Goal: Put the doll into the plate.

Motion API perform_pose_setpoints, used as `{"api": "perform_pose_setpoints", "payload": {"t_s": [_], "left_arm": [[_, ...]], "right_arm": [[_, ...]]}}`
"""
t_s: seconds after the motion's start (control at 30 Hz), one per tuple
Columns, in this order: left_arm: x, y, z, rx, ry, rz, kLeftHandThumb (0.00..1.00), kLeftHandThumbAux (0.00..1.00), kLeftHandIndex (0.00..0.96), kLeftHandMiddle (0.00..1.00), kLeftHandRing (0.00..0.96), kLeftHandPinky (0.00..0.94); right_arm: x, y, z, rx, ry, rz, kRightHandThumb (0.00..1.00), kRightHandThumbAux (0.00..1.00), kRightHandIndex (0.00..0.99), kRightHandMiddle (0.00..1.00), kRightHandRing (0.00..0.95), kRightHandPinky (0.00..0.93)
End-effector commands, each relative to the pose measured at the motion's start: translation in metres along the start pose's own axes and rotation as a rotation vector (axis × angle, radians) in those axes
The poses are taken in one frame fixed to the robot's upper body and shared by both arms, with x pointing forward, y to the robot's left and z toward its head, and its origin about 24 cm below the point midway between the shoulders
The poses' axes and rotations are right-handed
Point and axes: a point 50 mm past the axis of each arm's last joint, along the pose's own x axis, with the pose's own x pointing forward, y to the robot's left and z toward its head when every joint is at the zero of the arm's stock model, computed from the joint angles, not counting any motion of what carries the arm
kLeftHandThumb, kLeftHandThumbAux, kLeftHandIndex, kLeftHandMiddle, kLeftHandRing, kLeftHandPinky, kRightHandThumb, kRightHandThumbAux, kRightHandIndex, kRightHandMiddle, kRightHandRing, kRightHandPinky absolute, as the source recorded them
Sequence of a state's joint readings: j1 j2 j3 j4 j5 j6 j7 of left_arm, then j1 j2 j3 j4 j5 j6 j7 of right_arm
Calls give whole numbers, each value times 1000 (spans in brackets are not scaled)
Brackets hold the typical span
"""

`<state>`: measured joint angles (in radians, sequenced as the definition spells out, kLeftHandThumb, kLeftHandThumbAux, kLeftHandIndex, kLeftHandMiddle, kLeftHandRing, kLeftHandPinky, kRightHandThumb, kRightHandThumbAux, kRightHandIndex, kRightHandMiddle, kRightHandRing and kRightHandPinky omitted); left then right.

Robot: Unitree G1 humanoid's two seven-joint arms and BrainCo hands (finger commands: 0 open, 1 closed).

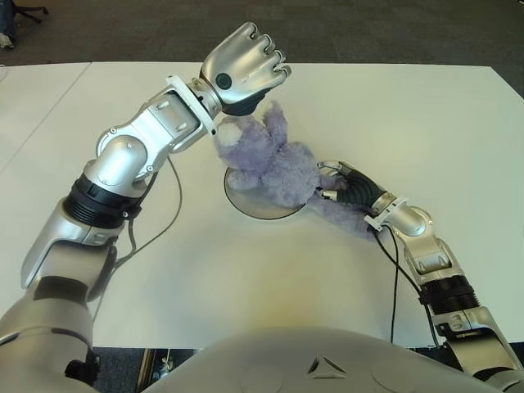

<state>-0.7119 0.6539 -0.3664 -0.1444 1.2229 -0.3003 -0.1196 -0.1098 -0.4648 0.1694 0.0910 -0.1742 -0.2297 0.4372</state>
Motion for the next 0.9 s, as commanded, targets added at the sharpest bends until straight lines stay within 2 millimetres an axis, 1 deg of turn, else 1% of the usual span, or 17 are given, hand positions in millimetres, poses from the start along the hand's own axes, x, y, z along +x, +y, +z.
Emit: {"api": "perform_pose_setpoints", "payload": {"t_s": [0.03, 0.27, 0.4, 0.5, 0.67, 0.7, 0.87, 0.9], "left_arm": [[0, -8, 2, -6, 14, -28, 850, 658, 438, 492, 775, 841], [3, -8, 3, -10, 32, -14, 849, 658, 439, 492, 781, 834], [4, -9, 3, -20, 35, -27, 848, 659, 440, 492, 783, 835], [5, -9, 3, -20, 39, -34, 848, 658, 440, 491, 783, 835], [6, -9, 3, -19, 38, -30, 849, 658, 440, 491, 777, 828], [6, -9, 3, -22, 38, -31, 849, 658, 440, 491, 776, 828], [7, -10, 5, -34, 36, -35, 850, 657, 440, 492, 772, 826], [8, -10, 5, -31, 37, -32, 850, 657, 440, 491, 769, 820]], "right_arm": [[-9, 17, -15, -4, 109, 121, 709, 710, 440, 861, 867, 868], [-17, 29, -25, -29, 178, 183, 708, 710, 440, 865, 866, 863], [-18, 31, -29, -30, 200, 203, 707, 710, 440, 873, 867, 861], [-18, 31, -29, -37, 203, 216, 706, 710, 440, 869, 861, 852], [-11, 22, -23, -98, 175, 248, 701, 711, 440, 842, 843, 835], [-11, 21, -22, -106, 172, 252, 700, 711, 439, 826, 828, 809], [-9, 20, -22, -141, 161, 275, 695, 713, 433, 783, 785, 747], [-8, 19, -22, -148, 163, 283, 680, 719, 423, 744, 748, 702]]}}
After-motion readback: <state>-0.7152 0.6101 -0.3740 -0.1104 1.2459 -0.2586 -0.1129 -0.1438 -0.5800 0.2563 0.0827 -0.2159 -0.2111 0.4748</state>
